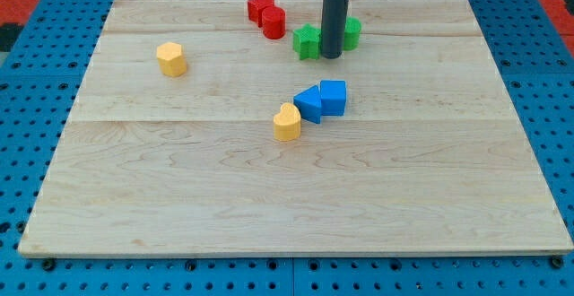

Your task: Separate the line of blocks

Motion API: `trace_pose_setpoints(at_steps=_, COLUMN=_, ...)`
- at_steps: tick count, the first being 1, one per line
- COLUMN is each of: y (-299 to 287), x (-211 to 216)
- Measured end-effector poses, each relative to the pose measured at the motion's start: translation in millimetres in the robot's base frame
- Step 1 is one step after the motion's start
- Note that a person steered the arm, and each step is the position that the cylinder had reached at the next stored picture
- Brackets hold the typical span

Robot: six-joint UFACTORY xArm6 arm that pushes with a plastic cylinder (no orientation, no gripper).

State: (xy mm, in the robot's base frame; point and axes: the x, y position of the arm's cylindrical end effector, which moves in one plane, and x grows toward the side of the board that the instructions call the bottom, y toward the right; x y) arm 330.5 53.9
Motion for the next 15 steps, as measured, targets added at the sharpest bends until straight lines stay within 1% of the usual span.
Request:
trace_pose_setpoints(at_steps=1, y=-56, x=-15)
trace_pose_setpoints(at_steps=2, y=-48, x=-47)
trace_pose_setpoints(at_steps=5, y=-4, x=-60)
trace_pose_setpoints(at_steps=6, y=0, x=-91)
trace_pose_setpoints(at_steps=7, y=-31, x=-79)
trace_pose_setpoints(at_steps=8, y=-101, x=-65)
trace_pose_setpoints(at_steps=9, y=-152, x=-42)
trace_pose_setpoints(at_steps=10, y=-169, x=-46)
trace_pose_setpoints(at_steps=11, y=-77, x=-49)
trace_pose_setpoints(at_steps=12, y=-20, x=-105)
trace_pose_setpoints(at_steps=13, y=-33, x=-138)
trace_pose_setpoints(at_steps=15, y=-107, x=-129)
